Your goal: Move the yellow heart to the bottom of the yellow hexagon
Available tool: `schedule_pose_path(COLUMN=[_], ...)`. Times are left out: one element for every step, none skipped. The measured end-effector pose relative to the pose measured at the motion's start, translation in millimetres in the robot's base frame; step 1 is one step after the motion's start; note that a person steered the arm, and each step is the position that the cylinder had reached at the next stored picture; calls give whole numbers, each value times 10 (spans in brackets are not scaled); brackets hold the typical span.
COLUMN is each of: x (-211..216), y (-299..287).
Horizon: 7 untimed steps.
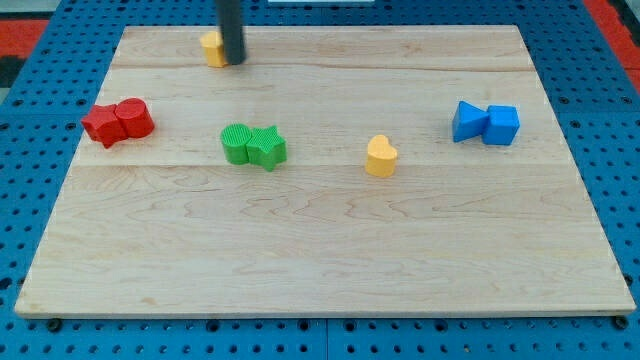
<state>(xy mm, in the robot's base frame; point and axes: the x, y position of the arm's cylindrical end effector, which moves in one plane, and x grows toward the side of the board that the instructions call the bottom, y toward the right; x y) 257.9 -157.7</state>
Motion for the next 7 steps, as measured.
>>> schedule_pose_path(x=[-122,-28,145,297,998,1381,1789], y=[-506,-65,748,1846,2277,3086,3307])
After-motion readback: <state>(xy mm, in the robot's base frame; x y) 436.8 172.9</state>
